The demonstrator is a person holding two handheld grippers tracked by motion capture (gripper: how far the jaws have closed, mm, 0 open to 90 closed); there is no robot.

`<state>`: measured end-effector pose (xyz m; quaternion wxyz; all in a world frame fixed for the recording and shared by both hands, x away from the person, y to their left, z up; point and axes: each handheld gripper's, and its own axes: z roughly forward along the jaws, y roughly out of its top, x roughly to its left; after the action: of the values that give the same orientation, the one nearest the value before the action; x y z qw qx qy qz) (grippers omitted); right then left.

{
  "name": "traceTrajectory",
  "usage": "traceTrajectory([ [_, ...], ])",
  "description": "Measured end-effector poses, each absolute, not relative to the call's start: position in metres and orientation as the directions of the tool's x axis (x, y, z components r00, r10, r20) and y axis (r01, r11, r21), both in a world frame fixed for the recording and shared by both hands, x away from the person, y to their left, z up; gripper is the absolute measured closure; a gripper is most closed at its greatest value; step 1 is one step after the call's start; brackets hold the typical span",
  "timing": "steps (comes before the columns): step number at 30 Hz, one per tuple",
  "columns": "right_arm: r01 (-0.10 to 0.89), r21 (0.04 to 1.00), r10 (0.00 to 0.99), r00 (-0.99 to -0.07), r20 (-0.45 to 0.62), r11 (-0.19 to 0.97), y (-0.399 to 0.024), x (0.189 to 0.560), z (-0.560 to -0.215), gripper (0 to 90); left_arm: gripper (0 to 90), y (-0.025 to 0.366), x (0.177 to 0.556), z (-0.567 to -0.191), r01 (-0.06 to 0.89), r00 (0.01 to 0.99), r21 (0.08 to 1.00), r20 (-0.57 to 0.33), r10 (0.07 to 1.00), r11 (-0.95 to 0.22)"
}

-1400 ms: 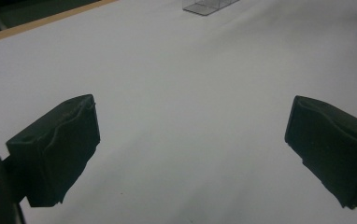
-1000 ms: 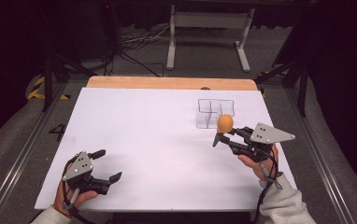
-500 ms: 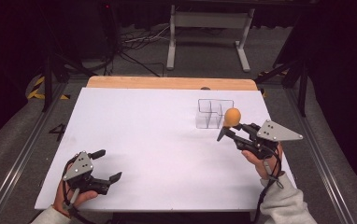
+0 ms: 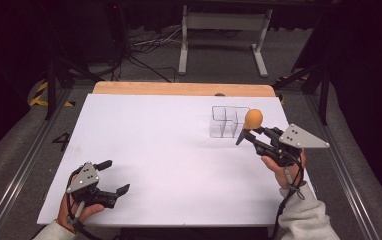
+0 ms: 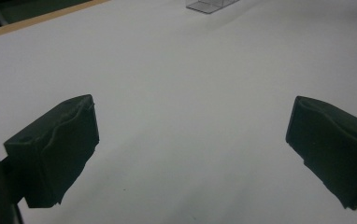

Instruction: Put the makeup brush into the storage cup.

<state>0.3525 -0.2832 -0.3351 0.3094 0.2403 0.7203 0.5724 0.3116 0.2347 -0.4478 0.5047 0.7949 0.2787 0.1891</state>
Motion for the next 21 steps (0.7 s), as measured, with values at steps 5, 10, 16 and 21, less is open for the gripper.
traceTrajectory([
  [5,-0.013,0.974,0.719,-0.673,-0.175,0.225,-0.284,0.354,-0.332,65.9,3.1,0.235,0.312,-0.448,0.254,0.775,0.908,0.016,0.632,-0.335],
  [10,-0.013,0.977,0.743,-0.647,-0.172,0.214,-0.287,0.355,-0.329,65.9,3.1,0.235,0.312,-0.448,0.253,0.774,0.908,0.017,0.633,-0.333],
  [16,-0.022,0.981,0.777,-0.607,-0.166,0.192,-0.290,0.358,-0.319,65.9,3.0,0.236,0.311,-0.447,0.242,0.764,0.914,0.029,0.645,-0.327],
  [21,-0.022,0.983,0.795,-0.586,-0.158,0.180,-0.291,0.363,-0.315,65.9,3.2,0.237,0.310,-0.446,0.220,0.758,0.922,0.043,0.651,-0.318],
])
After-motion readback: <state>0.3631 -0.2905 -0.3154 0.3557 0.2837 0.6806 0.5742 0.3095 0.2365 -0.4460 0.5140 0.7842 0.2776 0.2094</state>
